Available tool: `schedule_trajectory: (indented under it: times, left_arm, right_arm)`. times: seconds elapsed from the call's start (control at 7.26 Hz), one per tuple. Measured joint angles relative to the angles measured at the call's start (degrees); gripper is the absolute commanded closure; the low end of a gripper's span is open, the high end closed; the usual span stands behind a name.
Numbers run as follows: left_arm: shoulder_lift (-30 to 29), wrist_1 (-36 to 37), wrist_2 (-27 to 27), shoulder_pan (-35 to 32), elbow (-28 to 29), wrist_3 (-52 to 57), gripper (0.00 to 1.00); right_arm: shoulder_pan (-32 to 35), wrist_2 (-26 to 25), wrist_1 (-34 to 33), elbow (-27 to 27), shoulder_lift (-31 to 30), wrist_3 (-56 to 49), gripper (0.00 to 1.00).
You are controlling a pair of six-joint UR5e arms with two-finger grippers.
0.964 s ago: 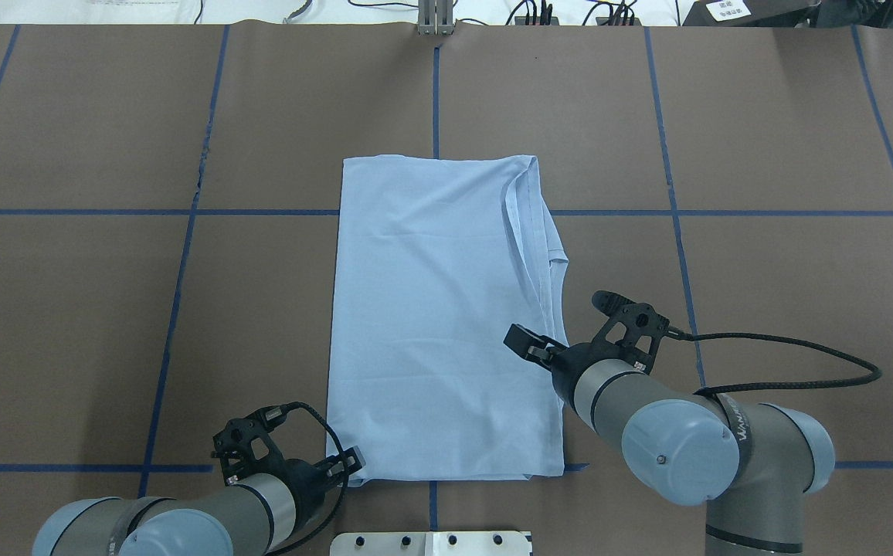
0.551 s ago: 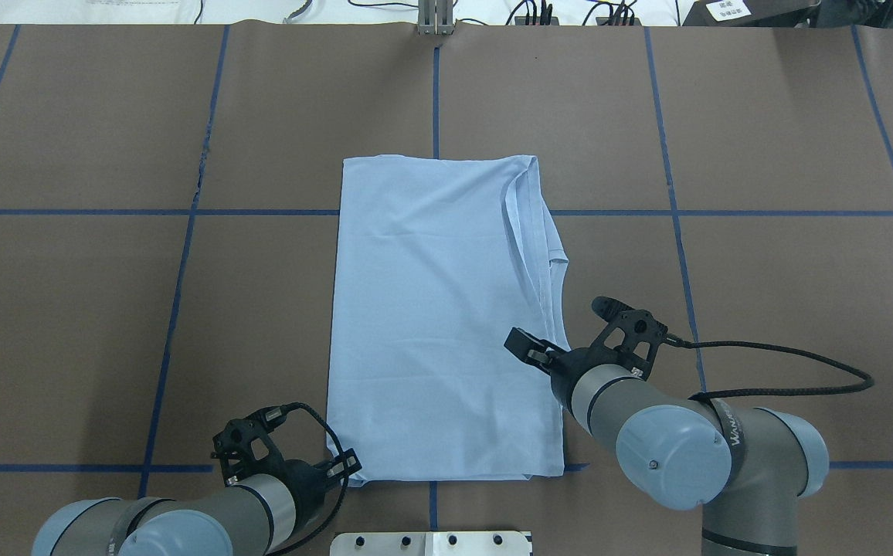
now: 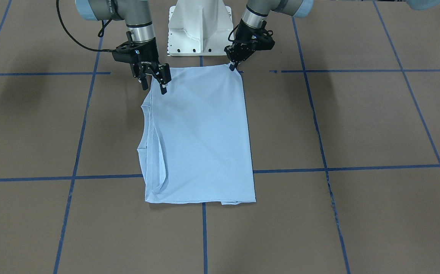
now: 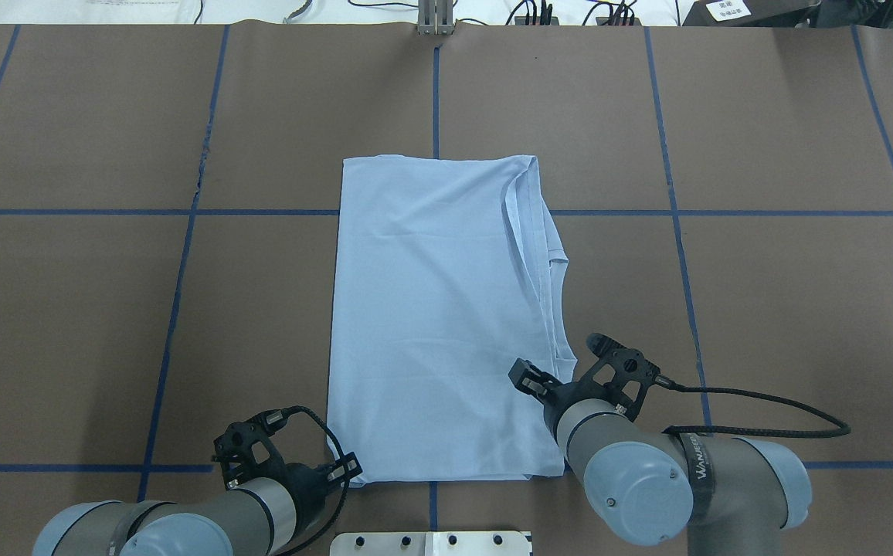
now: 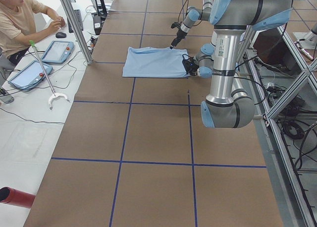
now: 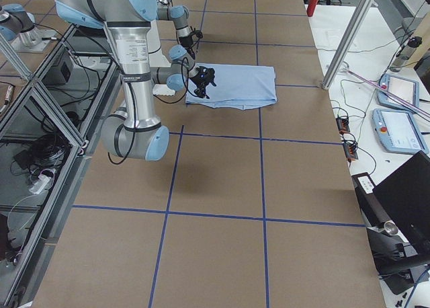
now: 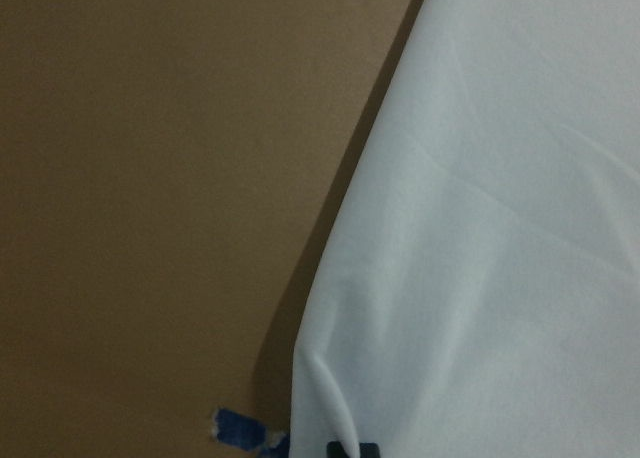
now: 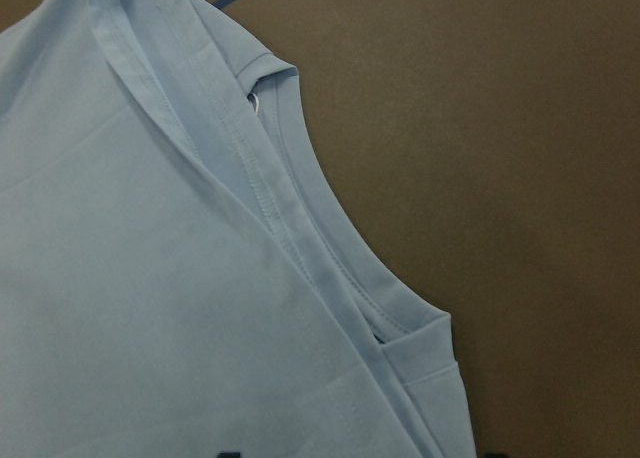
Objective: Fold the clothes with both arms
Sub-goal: 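Move the right gripper down to the shirt corner nearest the robot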
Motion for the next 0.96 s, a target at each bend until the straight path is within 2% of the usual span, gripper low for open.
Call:
schedule_trajectory:
  times: [0.28,0.69,0.96]
  left_arm:
    - [0.0,0.0,0.0,0.1,0.1,0.0,1.0]
    - [0.0,0.0,0.0,0.0,0.2,0.0,1.0]
    - [0.0,-0.1,0.0,0.0,0.2,0.0,1.0]
  right_arm:
    - [-0.9,0.0,-3.7,-0.2,0.2,1.0,0.2]
    - [-1.5,0.0,-4.5,-0.8,0.4,1.3,0.24]
    - [-1.7,0.0,-4.4,-1.8,0.8,1.3,0.3]
